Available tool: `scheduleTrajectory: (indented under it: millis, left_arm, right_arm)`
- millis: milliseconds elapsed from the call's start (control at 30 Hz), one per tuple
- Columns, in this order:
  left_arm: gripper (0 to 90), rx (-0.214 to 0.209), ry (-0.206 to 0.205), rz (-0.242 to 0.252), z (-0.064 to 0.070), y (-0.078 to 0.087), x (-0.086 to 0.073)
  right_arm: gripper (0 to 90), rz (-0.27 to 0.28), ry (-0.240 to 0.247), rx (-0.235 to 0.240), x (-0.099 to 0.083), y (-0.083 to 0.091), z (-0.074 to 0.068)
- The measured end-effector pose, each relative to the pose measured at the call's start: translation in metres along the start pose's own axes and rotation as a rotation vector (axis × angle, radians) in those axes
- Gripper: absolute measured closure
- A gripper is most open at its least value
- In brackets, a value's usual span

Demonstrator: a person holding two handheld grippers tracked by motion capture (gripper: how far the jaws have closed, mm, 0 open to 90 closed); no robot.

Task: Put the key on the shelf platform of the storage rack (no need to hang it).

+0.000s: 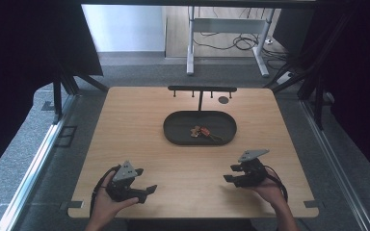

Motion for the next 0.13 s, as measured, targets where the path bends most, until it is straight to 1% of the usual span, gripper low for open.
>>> scheduleTrajectory:
  millis: [133]
  left_arm:
    - [22.6,0.0,0.003,0.005,-0.0007,0.001,0.0003]
  right_arm:
    - [42.1,-0.002,-0.016,-0.015,-0.004,-0.0015,0.0024]
Point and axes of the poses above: each handheld gripper's, and its own axes: y roughly backward along the jaws, x roughly out of its top, z roughly to its right, the point moved 3 cm from there along -y, roughly forward along the jaws, and after that the axes turned 1 degree about y, right-handed, at the moved point
